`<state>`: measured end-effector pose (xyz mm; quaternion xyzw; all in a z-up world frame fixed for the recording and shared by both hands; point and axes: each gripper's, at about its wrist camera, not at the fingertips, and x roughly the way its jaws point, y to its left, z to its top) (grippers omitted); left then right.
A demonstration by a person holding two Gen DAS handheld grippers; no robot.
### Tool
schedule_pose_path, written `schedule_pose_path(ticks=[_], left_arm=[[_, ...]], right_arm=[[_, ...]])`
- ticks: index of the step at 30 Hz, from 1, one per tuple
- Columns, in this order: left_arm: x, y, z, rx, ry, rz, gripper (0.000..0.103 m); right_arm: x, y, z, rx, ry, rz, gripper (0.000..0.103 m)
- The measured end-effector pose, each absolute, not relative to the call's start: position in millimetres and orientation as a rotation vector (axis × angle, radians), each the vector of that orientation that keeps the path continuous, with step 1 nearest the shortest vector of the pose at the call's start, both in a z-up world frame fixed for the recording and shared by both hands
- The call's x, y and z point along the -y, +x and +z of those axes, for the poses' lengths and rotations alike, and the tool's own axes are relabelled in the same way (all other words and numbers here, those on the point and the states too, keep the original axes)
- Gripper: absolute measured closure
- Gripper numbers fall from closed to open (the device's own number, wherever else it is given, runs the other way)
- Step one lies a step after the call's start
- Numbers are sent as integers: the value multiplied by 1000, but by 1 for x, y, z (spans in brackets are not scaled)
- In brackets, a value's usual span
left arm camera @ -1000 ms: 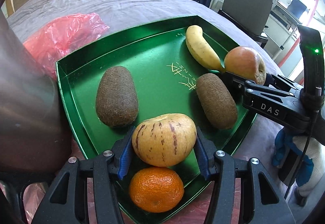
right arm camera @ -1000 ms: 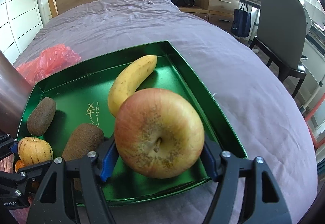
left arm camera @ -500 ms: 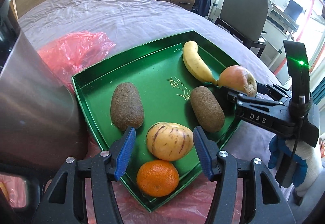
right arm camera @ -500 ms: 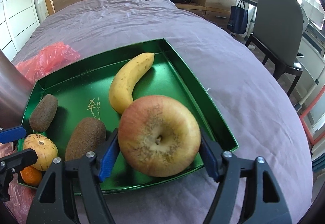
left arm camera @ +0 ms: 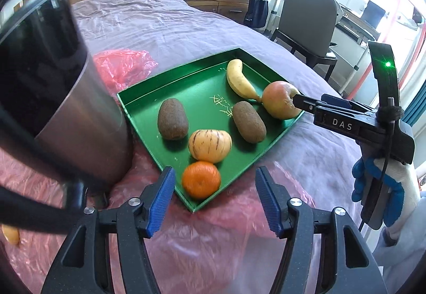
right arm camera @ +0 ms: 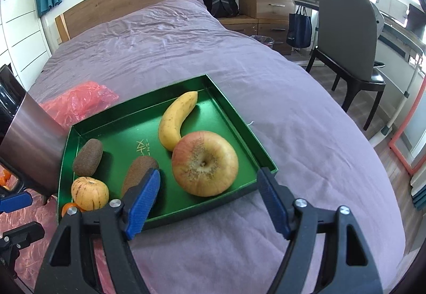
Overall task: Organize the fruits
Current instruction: 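Lift both open grippers from the tray and move back over the remaining fruits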
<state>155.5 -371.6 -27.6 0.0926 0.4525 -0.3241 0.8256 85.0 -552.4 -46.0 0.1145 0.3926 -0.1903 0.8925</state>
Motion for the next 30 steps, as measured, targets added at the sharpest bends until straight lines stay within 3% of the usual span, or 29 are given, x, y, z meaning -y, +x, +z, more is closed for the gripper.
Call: schedule_pose_path(ticks=[4,23,30], left_arm=[[353,137,-20,-948,200,-676,37],[235,76,-9,-949,149,-542,37],[192,58,-16,-946,126,-480,32]], right_arm=[[539,63,-37,-805,259,-392,12],[444,-21,-27,-820,287,-317,12],[410,-38,-28,-841,263,-296,11]])
